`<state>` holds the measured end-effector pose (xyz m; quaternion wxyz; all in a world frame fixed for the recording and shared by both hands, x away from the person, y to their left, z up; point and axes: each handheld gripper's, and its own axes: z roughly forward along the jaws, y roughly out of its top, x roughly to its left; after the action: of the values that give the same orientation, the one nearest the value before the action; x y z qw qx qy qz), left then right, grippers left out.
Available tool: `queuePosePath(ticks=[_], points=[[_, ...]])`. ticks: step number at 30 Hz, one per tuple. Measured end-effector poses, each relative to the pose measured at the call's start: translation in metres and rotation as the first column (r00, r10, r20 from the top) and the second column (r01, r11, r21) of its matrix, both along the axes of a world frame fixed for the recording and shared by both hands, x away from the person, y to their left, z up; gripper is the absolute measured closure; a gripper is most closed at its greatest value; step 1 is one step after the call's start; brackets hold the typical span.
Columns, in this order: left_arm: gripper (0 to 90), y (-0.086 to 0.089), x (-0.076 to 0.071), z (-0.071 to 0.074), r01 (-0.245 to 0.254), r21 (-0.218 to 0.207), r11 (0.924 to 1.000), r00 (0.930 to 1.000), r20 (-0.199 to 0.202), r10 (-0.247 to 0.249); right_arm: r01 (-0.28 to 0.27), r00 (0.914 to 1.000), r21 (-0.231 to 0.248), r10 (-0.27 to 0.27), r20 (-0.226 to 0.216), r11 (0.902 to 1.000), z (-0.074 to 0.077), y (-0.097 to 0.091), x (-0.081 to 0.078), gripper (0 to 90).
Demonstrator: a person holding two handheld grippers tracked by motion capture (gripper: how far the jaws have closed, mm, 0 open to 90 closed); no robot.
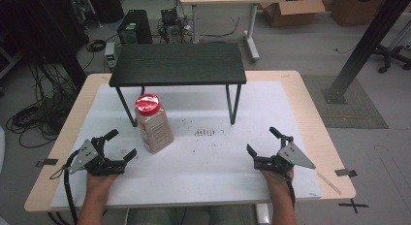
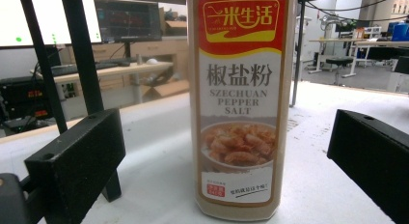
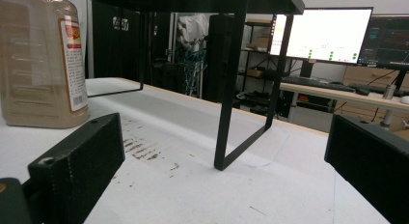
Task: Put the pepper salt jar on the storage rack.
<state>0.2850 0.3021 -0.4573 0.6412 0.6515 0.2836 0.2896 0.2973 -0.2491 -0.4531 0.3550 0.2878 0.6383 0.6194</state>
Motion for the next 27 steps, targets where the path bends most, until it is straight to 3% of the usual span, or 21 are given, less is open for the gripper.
queuePosePath(ticks=[13,16,23,26,27], points=[[0.2,0.000,0.000,0.000,-0.003,-0.004,1.0000,1.0000,-0.002,0.003,0.001,1.0000,0.002,-0.001,0.002,1.0000,0.000,0.000,0.000,0.2],[0.3,0.000,0.002,0.001,-0.019,-0.009,0.9998,0.9994,-0.029,0.019,0.001,1.0000,0.003,-0.001,0.003,1.0000,0.000,0.000,0.000,0.2],[0.2,-0.010,0.005,0.024,-0.004,-0.006,1.0000,0.9990,-0.044,0.003,0.000,1.0000,0.005,0.000,0.002,1.0000,0.000,0.000,0.000,0.2],[0.2,-0.017,0.011,0.042,0.012,0.023,0.9997,0.9987,-0.051,-0.011,0.000,1.0000,0.007,0.000,0.003,1.0000,0.000,-0.001,0.000,0.2],[0.2,-0.017,0.011,0.042,0.012,0.023,0.9997,0.9987,-0.051,-0.011,0.000,1.0000,0.007,0.000,0.003,1.0000,0.000,-0.001,0.000,0.2]])
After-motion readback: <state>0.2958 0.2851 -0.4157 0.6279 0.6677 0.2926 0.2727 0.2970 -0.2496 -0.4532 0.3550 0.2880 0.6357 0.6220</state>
